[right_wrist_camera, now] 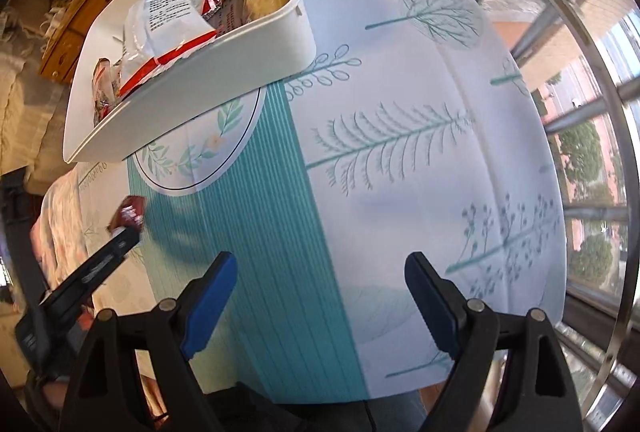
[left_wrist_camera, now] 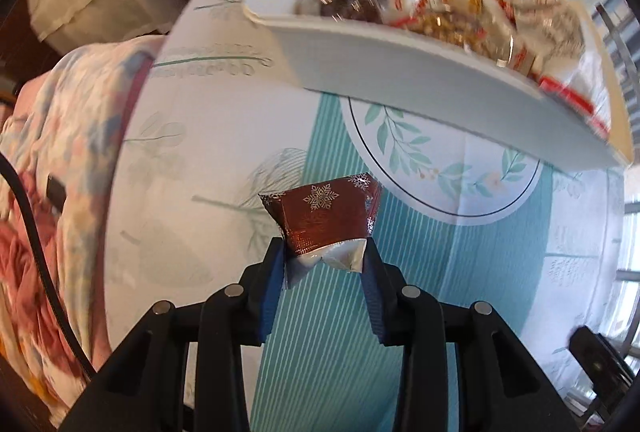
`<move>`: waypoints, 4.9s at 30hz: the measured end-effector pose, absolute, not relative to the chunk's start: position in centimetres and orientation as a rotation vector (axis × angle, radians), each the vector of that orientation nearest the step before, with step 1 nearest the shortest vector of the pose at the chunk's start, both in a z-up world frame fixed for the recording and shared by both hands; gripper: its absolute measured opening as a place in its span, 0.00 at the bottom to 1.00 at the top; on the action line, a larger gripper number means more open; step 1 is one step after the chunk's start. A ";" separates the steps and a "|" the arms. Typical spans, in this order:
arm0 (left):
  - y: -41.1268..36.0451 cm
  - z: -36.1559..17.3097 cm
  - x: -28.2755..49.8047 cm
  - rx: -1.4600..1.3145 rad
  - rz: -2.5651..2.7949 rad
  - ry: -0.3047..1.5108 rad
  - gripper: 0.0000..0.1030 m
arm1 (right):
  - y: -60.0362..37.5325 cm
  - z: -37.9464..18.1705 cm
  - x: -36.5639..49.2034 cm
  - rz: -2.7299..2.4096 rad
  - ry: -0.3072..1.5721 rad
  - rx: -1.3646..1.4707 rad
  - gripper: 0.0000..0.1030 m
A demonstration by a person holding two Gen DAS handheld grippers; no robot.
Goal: Organize snacks
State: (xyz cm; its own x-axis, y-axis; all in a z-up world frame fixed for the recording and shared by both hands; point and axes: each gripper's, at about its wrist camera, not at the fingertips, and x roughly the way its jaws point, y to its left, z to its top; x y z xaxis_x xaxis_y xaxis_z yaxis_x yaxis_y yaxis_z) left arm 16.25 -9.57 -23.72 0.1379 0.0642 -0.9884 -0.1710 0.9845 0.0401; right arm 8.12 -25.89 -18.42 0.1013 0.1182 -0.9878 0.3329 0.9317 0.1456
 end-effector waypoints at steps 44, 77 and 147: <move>-0.1 -12.7 15.9 -0.211 -0.107 1.258 0.83 | -18.8 -16.1 6.9 0.035 1.390 0.336 0.85; 2.9 -1.7 0.5 -0.138 -0.026 1.031 0.96 | -14.7 -0.9 -4.7 0.016 1.071 0.133 0.95; -3.0 -0.3 0.8 0.030 -0.012 0.971 0.99 | -16.4 -1.9 -4.4 0.001 1.064 0.118 1.00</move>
